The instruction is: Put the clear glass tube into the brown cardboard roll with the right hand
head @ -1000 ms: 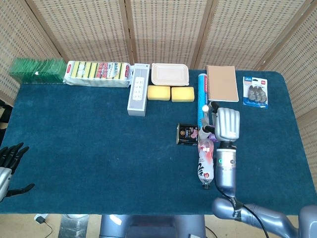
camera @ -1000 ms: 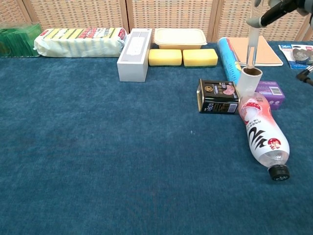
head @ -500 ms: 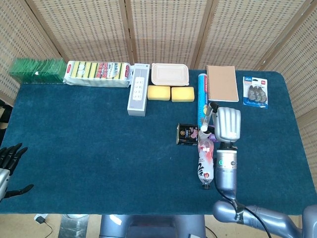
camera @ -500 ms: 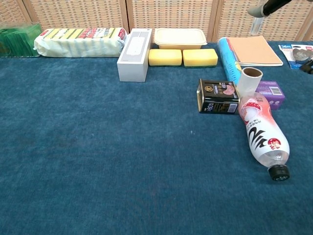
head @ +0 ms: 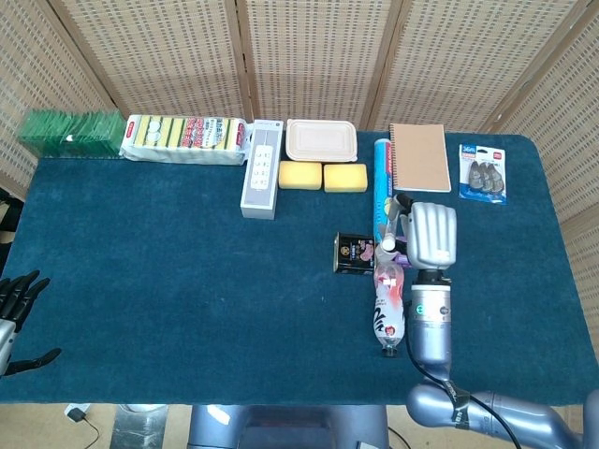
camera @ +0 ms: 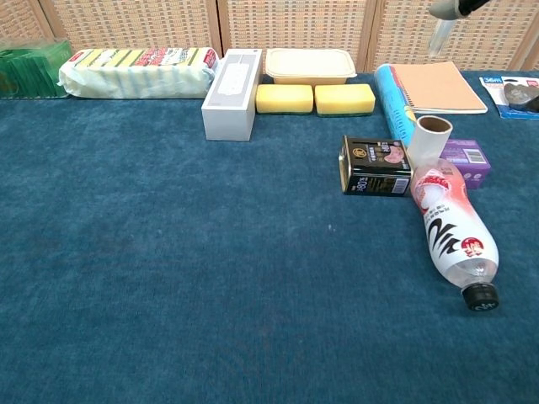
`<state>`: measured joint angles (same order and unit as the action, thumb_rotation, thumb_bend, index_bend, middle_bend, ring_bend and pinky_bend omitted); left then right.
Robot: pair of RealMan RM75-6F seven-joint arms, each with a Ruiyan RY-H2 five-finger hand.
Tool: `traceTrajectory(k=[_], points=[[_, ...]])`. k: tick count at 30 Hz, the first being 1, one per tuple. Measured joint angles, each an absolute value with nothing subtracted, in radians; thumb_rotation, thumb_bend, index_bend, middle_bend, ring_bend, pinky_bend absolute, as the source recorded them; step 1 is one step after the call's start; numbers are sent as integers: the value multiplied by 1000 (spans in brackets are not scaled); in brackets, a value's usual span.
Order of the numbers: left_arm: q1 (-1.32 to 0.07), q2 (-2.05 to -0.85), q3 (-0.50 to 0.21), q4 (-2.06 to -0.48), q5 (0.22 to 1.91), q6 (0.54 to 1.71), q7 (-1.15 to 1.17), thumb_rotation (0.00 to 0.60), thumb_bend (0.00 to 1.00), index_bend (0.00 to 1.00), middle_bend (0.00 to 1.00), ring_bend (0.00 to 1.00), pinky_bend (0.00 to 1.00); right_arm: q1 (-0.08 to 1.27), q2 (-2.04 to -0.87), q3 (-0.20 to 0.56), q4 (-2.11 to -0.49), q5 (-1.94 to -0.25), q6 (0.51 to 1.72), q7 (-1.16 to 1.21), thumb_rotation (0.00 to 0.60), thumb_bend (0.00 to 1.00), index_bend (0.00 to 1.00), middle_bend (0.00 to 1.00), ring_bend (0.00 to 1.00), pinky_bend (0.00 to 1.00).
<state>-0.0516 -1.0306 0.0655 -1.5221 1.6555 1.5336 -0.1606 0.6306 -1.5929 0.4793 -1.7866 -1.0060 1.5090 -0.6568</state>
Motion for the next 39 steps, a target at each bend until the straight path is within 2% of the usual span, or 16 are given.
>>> traceTrajectory(k=[9, 20, 29, 33, 36, 39], points=[[-47, -1030, 68, -1516, 1664, 1545, -170, 541, 82, 22, 0, 0, 0, 612, -1468, 504, -1930, -860, 1451, -703, 600, 438, 826, 950, 1000, 934], [-44, -1032, 74, -1516, 1678, 1553, -162, 536, 82, 22, 0, 0, 0, 573, -1169, 541, -2159, -625, 1341, -723, 600, 486, 847, 975, 1000, 944], [-39, -1035, 80, -1517, 1696, 1565, -151, 543, 83, 22, 0, 0, 0, 523, -941, 509, -2348, -553, 1158, -614, 600, 500, 848, 976, 1000, 935], [-40, -1035, 85, -1517, 1704, 1562, -144, 541, 82, 22, 0, 0, 0, 519, -929, 516, -2318, -589, 1167, -536, 600, 504, 848, 977, 1000, 933], [-39, -1033, 88, -1516, 1708, 1564, -149, 539, 82, 21, 0, 0, 0, 533, -971, 519, -2249, -595, 1242, -515, 600, 506, 847, 977, 1000, 928], [-37, -1032, 87, -1511, 1706, 1570, -164, 538, 82, 22, 0, 0, 0, 536, -1011, 484, -2224, -640, 1311, -517, 600, 504, 847, 976, 1000, 927]])
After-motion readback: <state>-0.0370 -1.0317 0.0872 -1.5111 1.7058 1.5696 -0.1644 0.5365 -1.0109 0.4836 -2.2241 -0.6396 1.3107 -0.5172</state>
